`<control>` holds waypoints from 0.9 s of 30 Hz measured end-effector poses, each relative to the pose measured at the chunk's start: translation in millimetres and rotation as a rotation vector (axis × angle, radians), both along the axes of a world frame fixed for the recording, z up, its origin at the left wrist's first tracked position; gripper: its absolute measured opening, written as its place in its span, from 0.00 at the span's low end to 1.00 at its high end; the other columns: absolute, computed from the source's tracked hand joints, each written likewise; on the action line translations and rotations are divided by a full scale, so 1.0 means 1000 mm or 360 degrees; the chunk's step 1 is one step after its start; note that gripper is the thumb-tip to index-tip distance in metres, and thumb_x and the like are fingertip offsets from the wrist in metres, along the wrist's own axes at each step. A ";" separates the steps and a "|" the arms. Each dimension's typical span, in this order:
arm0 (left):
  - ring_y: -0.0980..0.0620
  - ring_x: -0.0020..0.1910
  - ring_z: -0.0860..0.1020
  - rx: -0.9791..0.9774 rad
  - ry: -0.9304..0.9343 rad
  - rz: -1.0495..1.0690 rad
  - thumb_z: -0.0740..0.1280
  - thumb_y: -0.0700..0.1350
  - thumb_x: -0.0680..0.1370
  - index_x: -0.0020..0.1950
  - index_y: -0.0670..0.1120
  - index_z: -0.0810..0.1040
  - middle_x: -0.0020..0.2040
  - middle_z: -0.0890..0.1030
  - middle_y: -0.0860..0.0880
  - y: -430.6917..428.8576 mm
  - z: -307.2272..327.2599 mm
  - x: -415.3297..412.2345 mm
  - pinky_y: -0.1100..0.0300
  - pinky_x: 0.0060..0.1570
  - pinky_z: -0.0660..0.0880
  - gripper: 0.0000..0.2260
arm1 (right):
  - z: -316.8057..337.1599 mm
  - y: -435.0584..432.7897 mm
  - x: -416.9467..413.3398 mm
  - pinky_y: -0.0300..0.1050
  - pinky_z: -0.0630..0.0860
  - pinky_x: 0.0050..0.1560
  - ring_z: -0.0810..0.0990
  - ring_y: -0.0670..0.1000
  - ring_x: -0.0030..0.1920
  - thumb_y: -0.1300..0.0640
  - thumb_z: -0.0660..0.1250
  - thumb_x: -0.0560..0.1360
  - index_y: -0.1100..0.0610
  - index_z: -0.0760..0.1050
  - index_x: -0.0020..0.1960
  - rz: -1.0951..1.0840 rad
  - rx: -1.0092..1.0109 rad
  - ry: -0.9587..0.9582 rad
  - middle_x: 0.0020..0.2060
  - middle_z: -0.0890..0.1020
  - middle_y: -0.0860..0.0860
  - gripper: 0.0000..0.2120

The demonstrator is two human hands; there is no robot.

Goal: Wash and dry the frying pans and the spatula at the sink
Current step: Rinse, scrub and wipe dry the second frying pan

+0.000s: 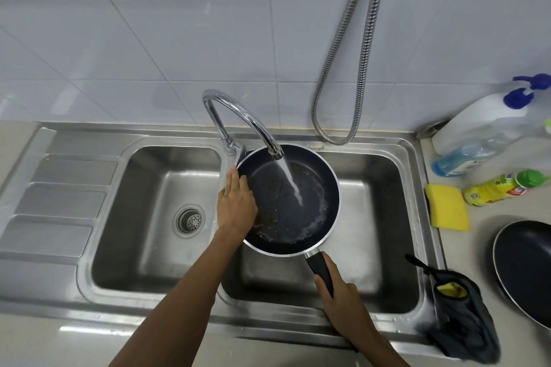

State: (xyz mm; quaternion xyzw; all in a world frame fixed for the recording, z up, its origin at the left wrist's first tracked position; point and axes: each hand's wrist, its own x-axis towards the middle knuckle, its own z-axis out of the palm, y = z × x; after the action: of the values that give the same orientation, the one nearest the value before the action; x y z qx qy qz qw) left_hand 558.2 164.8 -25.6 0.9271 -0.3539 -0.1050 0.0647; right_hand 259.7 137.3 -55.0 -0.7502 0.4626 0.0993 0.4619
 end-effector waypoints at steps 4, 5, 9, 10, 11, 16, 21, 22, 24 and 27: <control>0.40 0.80 0.60 -0.0001 -0.0009 0.0006 0.59 0.41 0.83 0.70 0.39 0.70 0.81 0.59 0.37 -0.001 0.000 0.001 0.46 0.70 0.69 0.16 | 0.005 -0.002 0.002 0.49 0.77 0.54 0.80 0.50 0.46 0.39 0.55 0.83 0.34 0.49 0.79 0.0011 0.0018 0.0001 0.51 0.82 0.54 0.28; 0.39 0.80 0.60 -0.0007 -0.0010 0.0007 0.59 0.41 0.83 0.70 0.39 0.70 0.81 0.59 0.37 -0.001 0.001 0.000 0.46 0.70 0.69 0.16 | 0.006 -0.002 0.002 0.48 0.77 0.54 0.80 0.50 0.46 0.39 0.55 0.83 0.35 0.49 0.79 0.0010 0.0017 -0.0001 0.52 0.82 0.54 0.28; 0.40 0.80 0.59 0.0015 -0.0006 0.0002 0.59 0.41 0.83 0.71 0.39 0.69 0.81 0.58 0.37 -0.001 0.002 -0.001 0.47 0.71 0.68 0.17 | 0.009 -0.002 0.001 0.50 0.77 0.54 0.79 0.51 0.47 0.39 0.54 0.83 0.34 0.48 0.79 0.0011 0.0016 0.0006 0.51 0.81 0.54 0.27; 0.40 0.80 0.58 0.0026 -0.0016 0.0004 0.60 0.40 0.83 0.72 0.39 0.69 0.81 0.58 0.37 -0.001 0.003 -0.001 0.47 0.71 0.68 0.17 | 0.010 -0.002 0.001 0.49 0.77 0.54 0.79 0.51 0.47 0.39 0.54 0.83 0.35 0.48 0.79 0.0020 0.0021 0.0011 0.51 0.81 0.54 0.28; 0.40 0.81 0.58 0.0040 -0.0039 -0.0001 0.61 0.39 0.83 0.73 0.39 0.68 0.81 0.58 0.37 0.000 0.004 -0.001 0.47 0.72 0.67 0.18 | 0.010 -0.002 0.002 0.48 0.77 0.54 0.79 0.50 0.47 0.39 0.54 0.83 0.35 0.48 0.80 0.0021 0.0023 0.0011 0.51 0.81 0.53 0.28; 0.40 0.80 0.60 0.0222 -0.0225 -0.0198 0.66 0.36 0.80 0.79 0.38 0.59 0.81 0.59 0.37 0.004 0.010 0.010 0.48 0.74 0.65 0.29 | 0.015 -0.003 0.003 0.42 0.73 0.50 0.77 0.47 0.45 0.40 0.54 0.83 0.37 0.49 0.80 0.0038 0.0043 0.0002 0.51 0.79 0.50 0.28; 0.42 0.77 0.64 0.0338 -0.0369 -0.0354 0.66 0.37 0.80 0.81 0.40 0.58 0.81 0.60 0.41 0.004 0.013 0.034 0.49 0.72 0.68 0.31 | 0.016 -0.004 0.003 0.42 0.75 0.51 0.79 0.48 0.45 0.40 0.55 0.83 0.38 0.49 0.80 0.0050 0.0032 -0.0010 0.51 0.82 0.51 0.28; 0.43 0.78 0.63 0.0353 -0.0386 -0.0386 0.67 0.39 0.80 0.81 0.41 0.57 0.81 0.59 0.42 0.005 0.014 0.038 0.49 0.72 0.67 0.32 | 0.015 -0.004 0.003 0.41 0.75 0.52 0.80 0.48 0.45 0.40 0.55 0.83 0.38 0.49 0.80 0.0058 0.0034 0.0005 0.53 0.82 0.51 0.28; 0.43 0.78 0.64 0.0365 -0.0448 -0.0438 0.70 0.41 0.78 0.80 0.43 0.60 0.81 0.62 0.43 0.007 0.017 0.045 0.48 0.71 0.68 0.32 | 0.013 -0.004 0.003 0.39 0.75 0.52 0.79 0.48 0.45 0.40 0.55 0.83 0.39 0.49 0.80 0.0058 0.0053 0.0036 0.56 0.82 0.51 0.29; 0.43 0.72 0.71 0.0325 -0.0531 -0.0474 0.72 0.40 0.77 0.78 0.46 0.65 0.77 0.69 0.44 0.010 0.021 0.056 0.48 0.64 0.72 0.31 | 0.010 -0.004 0.003 0.38 0.77 0.52 0.81 0.48 0.44 0.38 0.54 0.82 0.39 0.49 0.80 0.0061 0.0050 0.0027 0.54 0.82 0.48 0.29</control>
State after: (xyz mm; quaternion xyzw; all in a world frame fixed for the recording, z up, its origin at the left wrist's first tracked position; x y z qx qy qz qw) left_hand 614.1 174.6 -4.3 0.8710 -0.4799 0.0060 -0.1050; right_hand 262.5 133.0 -44.7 -0.7507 0.4505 0.1218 0.4676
